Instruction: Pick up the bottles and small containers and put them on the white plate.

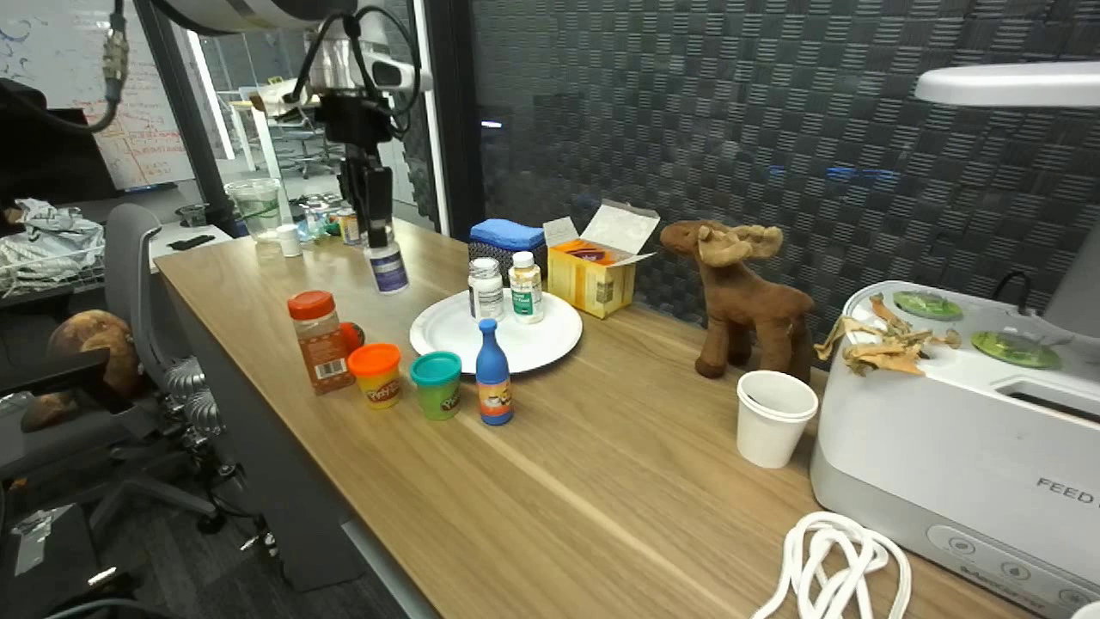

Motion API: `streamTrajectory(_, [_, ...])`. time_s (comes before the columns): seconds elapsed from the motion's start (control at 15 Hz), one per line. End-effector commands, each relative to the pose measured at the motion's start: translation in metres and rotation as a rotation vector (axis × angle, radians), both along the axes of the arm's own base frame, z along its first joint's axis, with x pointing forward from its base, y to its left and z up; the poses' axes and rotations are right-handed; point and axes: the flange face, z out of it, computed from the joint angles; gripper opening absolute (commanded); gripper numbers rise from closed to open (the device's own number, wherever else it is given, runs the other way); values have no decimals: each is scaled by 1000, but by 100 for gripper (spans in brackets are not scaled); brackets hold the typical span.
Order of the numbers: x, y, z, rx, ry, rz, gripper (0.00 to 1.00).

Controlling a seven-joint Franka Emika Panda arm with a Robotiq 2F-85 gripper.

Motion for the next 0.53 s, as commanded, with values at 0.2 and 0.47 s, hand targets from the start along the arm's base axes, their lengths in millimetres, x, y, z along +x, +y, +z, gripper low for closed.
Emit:
streamTrajectory(0.2, [-7, -82, 55, -47, -37, -124, 19])
streamTrajectory(0.47, [-3, -122, 50, -60, -22, -188, 19])
